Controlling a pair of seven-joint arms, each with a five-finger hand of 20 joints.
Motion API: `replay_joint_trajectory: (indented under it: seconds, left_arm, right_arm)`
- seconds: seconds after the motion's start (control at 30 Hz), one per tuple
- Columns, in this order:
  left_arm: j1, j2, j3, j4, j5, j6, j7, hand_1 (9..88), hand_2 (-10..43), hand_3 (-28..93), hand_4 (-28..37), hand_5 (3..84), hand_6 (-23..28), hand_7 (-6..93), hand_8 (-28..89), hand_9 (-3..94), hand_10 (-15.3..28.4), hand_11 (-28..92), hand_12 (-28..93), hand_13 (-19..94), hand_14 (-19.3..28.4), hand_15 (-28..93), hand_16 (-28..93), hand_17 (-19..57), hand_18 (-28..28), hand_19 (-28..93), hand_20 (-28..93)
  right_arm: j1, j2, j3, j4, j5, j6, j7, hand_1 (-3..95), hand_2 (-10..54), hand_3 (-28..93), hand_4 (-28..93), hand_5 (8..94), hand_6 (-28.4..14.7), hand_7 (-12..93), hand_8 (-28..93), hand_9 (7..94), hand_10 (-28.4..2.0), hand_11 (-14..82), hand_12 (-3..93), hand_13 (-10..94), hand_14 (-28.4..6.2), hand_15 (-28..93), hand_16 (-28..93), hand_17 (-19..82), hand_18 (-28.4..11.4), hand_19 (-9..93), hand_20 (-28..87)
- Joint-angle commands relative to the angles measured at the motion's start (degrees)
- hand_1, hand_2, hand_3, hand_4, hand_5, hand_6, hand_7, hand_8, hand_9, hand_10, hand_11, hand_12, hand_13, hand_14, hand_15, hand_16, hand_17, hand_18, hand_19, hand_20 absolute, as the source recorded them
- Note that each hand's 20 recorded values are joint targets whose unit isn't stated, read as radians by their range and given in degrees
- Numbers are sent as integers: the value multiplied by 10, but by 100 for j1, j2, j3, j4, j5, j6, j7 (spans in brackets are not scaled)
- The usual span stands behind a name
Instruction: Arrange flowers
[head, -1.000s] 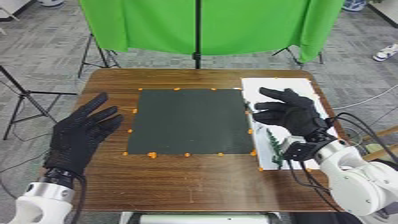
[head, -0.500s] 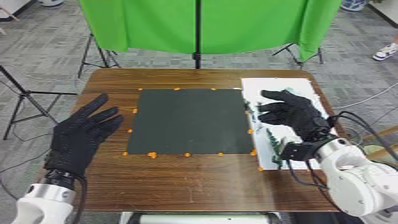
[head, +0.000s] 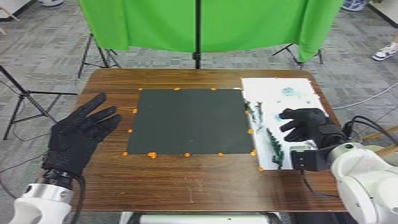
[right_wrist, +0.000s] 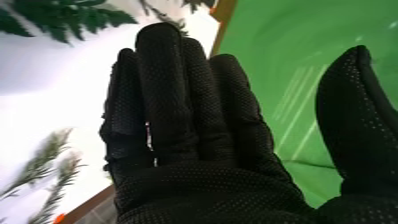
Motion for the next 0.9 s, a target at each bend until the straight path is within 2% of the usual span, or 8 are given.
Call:
replay_joint_trajectory:
  seconds: [0.03,0.13,0.3,0.37,0.5,0.53,0.77,0.9]
  left_arm:
    - [-7,-38,34,19,31,-43,-91,228,73,762,-234,337,84,151,-103,304,209,248,104,216,282,490,-88,-122,269,539,89]
    - [-29,-13,73,29,22,-24,-70,227,71,764,-235,337,84,152,-103,303,209,248,105,215,282,488,-88,-122,270,539,88]
    - [5,-19,46,12,28,-29,-81,228,72,761,-235,338,85,153,-103,304,209,249,105,214,281,486,-87,-122,270,539,86]
    - [37,-10,44,3,13,-10,-34,228,71,761,-234,338,85,153,-103,303,209,249,105,214,281,486,-87,-122,270,539,86]
    - [24,-37,35,5,15,-42,-99,228,71,761,-234,339,86,153,-103,303,209,249,105,215,282,486,-86,-122,271,539,85]
    - [46,0,50,1,-14,-11,-39,228,71,762,-233,339,86,153,-103,304,209,249,105,215,282,487,-86,-121,271,539,85]
    - [-51,3,115,33,0,11,-71,228,70,763,-235,341,87,154,-102,304,210,251,107,215,283,489,-86,-122,271,540,84]
    - [-72,-4,144,48,-10,-51,-62,228,70,763,-235,341,88,154,-102,305,212,250,107,217,284,490,-86,-122,273,540,83]
  right_arm:
    - [199,133,-502,-46,-1464,57,1157,258,-16,746,-254,532,-74,217,-148,586,-194,331,149,583,-152,696,86,269,-229,865,81]
    - [366,50,-640,-10,-1809,-272,1526,273,-27,739,-240,549,-77,207,-138,610,-193,337,150,604,-149,704,84,293,-234,909,9]
    - [563,71,-847,42,-2074,-324,1877,292,-37,735,-243,570,-82,202,-137,630,-189,335,150,627,-148,699,88,317,-238,925,-12]
    - [567,87,-886,26,-2239,-433,1992,297,-40,732,-243,572,-82,202,-136,636,-189,337,151,635,-146,700,91,328,-238,929,-14]
    - [767,151,-1263,29,-2809,-622,2254,302,-48,729,-242,579,-84,200,-135,644,-190,336,151,644,-144,702,95,340,-240,931,-5]
    - [864,208,-1431,46,-2987,-633,2320,303,-49,728,-241,581,-84,200,-134,645,-190,336,151,647,-144,702,96,343,-240,931,-3]
    - [1191,174,-1839,93,-3433,-932,2761,308,-50,713,-238,593,-89,192,-130,658,-193,331,152,668,-140,701,102,363,-244,932,12]
    - [1304,214,-2044,97,-3613,-1109,2901,313,-54,705,-233,598,-91,186,-127,664,-195,328,154,675,-139,699,105,370,-245,932,24]
